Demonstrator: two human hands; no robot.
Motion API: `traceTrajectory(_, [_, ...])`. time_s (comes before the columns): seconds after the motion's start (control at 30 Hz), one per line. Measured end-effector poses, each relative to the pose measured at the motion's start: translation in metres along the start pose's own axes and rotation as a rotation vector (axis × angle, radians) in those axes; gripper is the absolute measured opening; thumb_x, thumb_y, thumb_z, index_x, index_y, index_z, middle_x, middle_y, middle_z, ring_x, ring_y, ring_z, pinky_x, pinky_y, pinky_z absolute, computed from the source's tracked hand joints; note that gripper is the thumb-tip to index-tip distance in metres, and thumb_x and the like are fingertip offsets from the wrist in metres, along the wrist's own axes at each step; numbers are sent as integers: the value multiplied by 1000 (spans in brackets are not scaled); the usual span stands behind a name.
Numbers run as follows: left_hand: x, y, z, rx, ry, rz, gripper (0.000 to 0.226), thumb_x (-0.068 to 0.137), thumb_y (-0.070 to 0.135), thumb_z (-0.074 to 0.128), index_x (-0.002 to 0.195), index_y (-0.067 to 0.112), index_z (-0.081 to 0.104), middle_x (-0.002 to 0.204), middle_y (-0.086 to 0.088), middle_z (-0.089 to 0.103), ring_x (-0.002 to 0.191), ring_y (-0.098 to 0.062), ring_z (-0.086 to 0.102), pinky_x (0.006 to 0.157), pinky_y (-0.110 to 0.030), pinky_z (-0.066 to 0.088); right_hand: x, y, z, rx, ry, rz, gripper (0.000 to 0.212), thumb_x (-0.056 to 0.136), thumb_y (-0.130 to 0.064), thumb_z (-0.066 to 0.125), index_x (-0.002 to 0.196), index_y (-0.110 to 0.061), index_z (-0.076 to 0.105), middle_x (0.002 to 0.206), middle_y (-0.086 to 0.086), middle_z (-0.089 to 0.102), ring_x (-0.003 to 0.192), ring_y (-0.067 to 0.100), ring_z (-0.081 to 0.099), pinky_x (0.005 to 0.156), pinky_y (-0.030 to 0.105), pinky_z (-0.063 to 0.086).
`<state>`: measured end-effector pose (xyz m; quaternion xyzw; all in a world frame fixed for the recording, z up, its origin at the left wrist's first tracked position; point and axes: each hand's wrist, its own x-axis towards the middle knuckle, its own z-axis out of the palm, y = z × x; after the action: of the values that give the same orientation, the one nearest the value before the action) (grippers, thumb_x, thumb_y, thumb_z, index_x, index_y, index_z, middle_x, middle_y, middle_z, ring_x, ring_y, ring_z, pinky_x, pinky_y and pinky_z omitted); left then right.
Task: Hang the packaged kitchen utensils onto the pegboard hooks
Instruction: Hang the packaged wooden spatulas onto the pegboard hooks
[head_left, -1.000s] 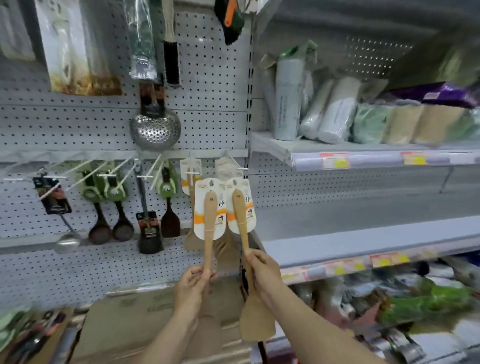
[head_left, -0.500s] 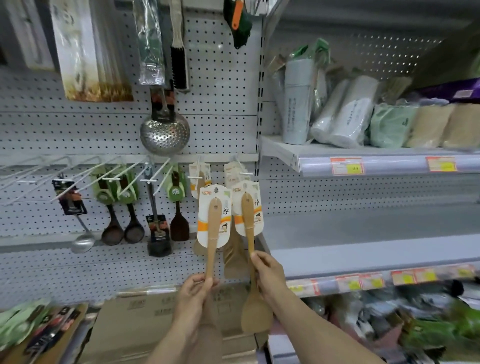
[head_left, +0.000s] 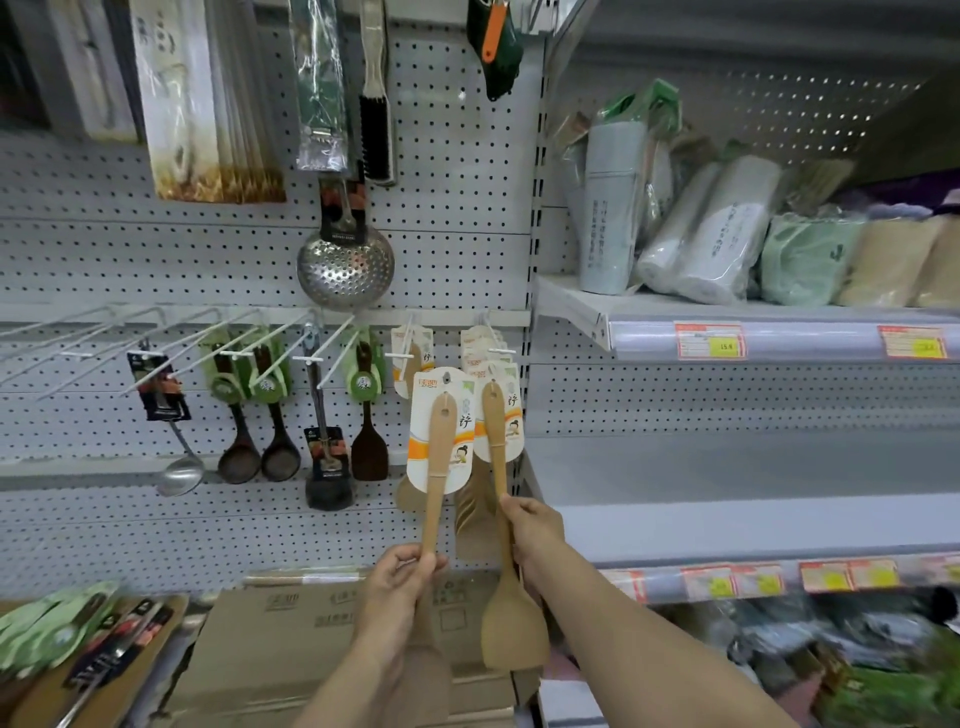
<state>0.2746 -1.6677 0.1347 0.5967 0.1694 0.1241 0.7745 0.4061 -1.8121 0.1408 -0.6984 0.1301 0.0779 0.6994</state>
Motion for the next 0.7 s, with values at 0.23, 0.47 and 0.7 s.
traceTrajectory(0.23, [-1,-1,17,13,-32,9,10,93,9,64,102,6,66,94,-7,78,98,-22,73,105,-45,46,-16,-63,-6,76,137,-139,26,91,-45,69,94,-19,70,86,-1,70,78,15,62,84,35,54])
traceTrajectory(0.47, [-3,-11,45,39,-87,-6,11,93,9,64,103,4,66,91,-6,78,87,-11,73,99,-37,47,-52,-133,-19,210,-101,-395,19,92,-24,73,99,-7,74,90,-1,75,78,7,66,68,14,51])
traceTrajectory(0.7, [5,-17,61,-31,-108,-59,13,92,6,64,104,2,64,93,-11,78,94,-20,73,93,-36,51,-43,-147,-21,153,-48,-401,7,90,-13,75,95,-10,71,78,-3,69,66,5,63,51,9,46])
